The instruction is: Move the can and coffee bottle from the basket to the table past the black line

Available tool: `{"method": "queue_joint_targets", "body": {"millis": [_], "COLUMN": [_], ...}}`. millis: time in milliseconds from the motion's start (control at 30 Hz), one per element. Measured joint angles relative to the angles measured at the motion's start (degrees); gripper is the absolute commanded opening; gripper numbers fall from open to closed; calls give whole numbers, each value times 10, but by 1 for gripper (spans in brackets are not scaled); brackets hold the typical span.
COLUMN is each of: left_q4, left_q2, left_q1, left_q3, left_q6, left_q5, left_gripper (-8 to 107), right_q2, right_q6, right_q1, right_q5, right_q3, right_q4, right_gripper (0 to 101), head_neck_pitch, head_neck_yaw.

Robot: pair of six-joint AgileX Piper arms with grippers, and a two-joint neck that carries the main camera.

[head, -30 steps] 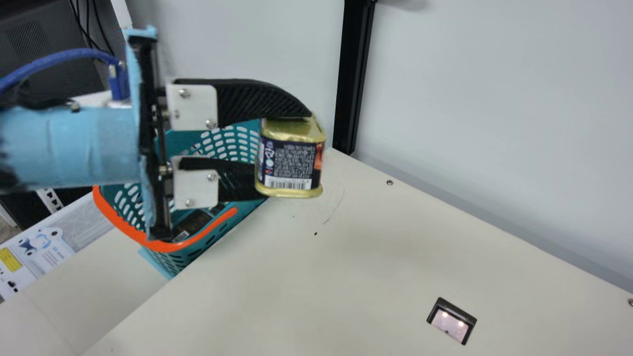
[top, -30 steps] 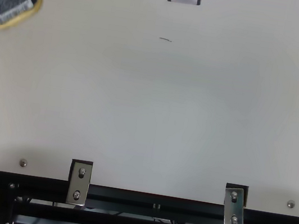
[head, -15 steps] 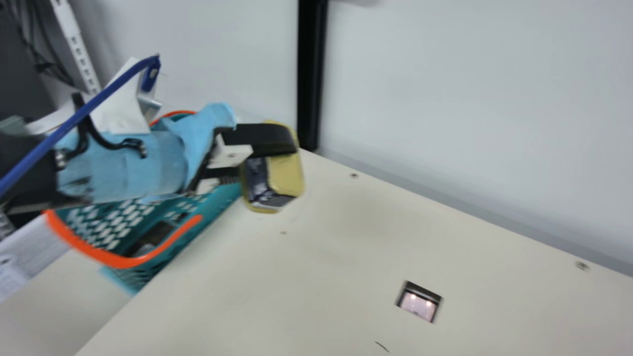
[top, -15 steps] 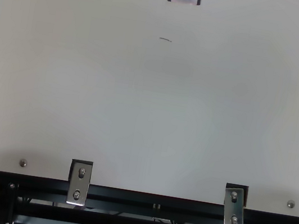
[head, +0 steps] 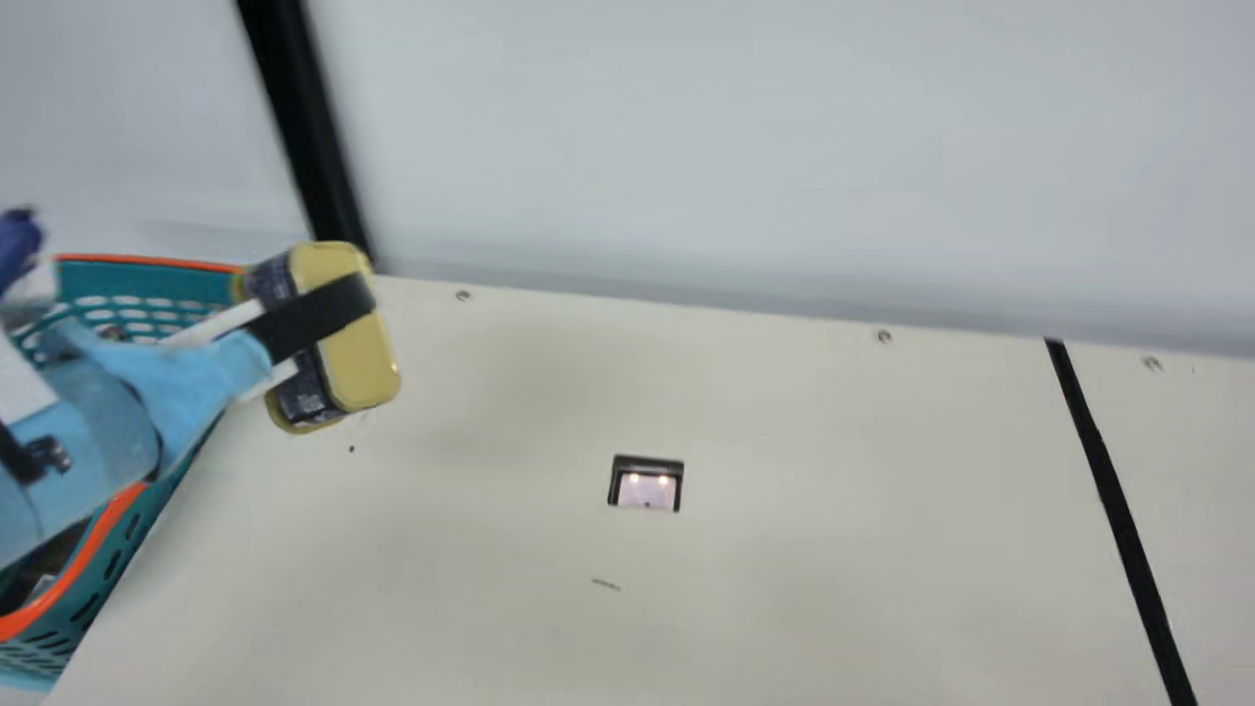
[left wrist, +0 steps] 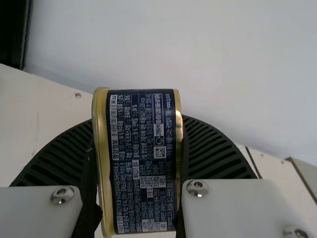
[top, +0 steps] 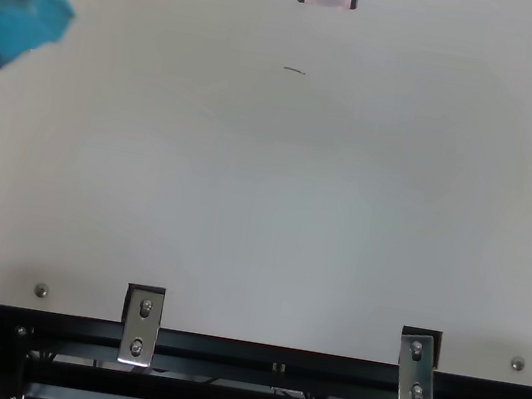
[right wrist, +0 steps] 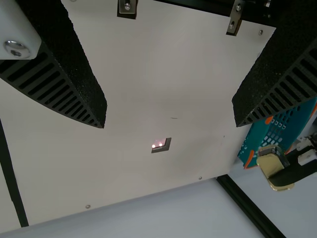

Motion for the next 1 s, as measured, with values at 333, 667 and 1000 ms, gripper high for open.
{"method": "queue_joint_targets", "body": {"millis": [333, 667, 1000], "left_q4": [17, 17, 21], "left_q2": [-15, -15, -9], "left_q1": [-67, -67, -82], "left_q3": [57, 56, 63], "left_q6": [18, 18, 15], "left_q5": [-78, -80, -95], "left_gripper": [10, 10, 10], "right_q2": [0, 0, 0], "right_q6": [0, 0, 0], "right_q1": [0, 0, 0], "right_q5": [0, 0, 0], "right_q3": [0, 0, 0], "right_q4": [0, 0, 0], "right_gripper": [101, 101, 101], "head_neck_pitch": [44, 44, 44], "head_neck_yaw": [-82, -82, -82]}}
